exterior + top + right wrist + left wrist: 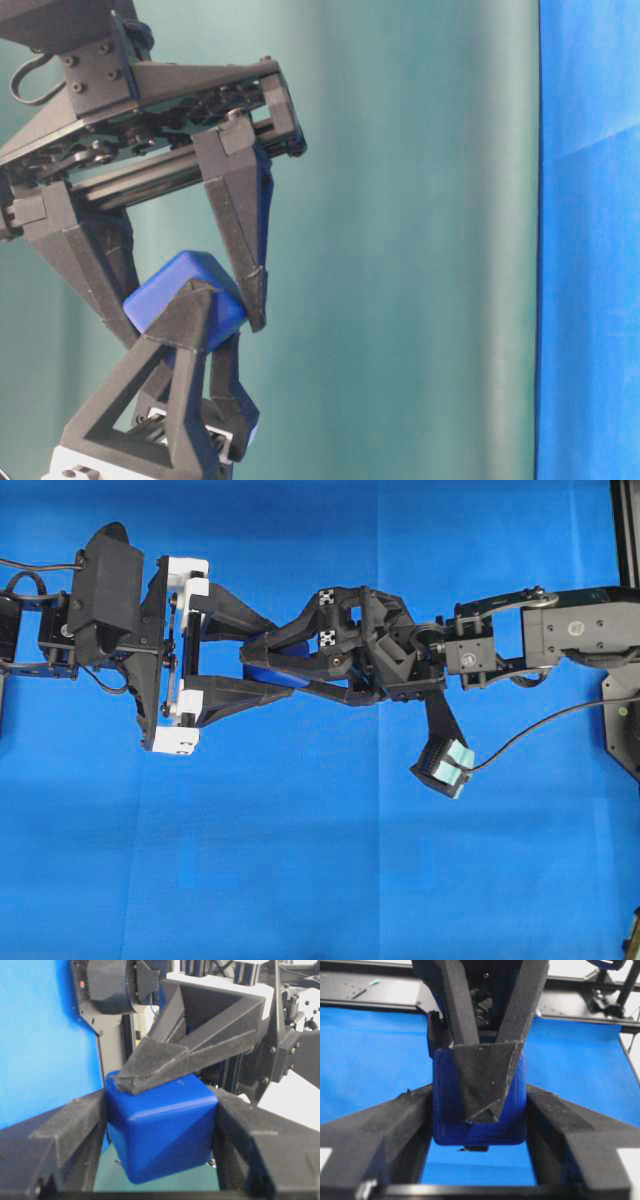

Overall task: Handover the blue block to the right arm after grasping it with the left arm, then place it in the designated position.
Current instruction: 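Open the left gripper and pull the right gripper away with cube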

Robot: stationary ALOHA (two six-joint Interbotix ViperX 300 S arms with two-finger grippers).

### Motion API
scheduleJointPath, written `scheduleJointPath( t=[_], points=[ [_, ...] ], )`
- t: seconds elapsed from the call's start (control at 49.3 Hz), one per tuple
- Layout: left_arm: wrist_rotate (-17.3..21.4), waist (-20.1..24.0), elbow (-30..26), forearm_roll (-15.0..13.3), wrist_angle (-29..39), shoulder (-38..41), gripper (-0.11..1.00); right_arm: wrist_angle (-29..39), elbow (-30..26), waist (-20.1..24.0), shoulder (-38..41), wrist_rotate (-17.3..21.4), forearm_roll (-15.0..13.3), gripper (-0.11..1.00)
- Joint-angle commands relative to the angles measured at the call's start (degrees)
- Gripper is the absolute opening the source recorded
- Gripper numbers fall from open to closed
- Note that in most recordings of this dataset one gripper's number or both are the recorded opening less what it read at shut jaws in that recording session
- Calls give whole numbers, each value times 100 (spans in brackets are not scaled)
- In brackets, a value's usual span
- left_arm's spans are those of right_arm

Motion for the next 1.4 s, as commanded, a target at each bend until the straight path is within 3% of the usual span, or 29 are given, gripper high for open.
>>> scheduleJointPath(
  t=[0.0, 0.101, 0.183, 0.446, 0.933, 1.379],
  points=[
    [-9, -26, -53, -9, -70, -97, 57, -18, -105, -9, -185, 18, 18, 51],
    [-9, -26, -35, -9, -105, -123, 84, -18, -105, 9, -185, 18, 18, 51],
    [0, -26, -26, -9, -105, -149, 93, -18, -105, 18, -185, 26, 18, 51],
    [0, -26, 132, 0, -114, -325, 93, 53, 185, 53, -475, 26, 35, 52],
    [0, -18, 404, 0, -105, -694, 93, 598, 1283, 255, -1907, 26, 35, 51],
    [-9, -18, 413, 0, -114, -712, 93, 923, 1389, 360, -2118, 26, 105, 52]
  ],
)
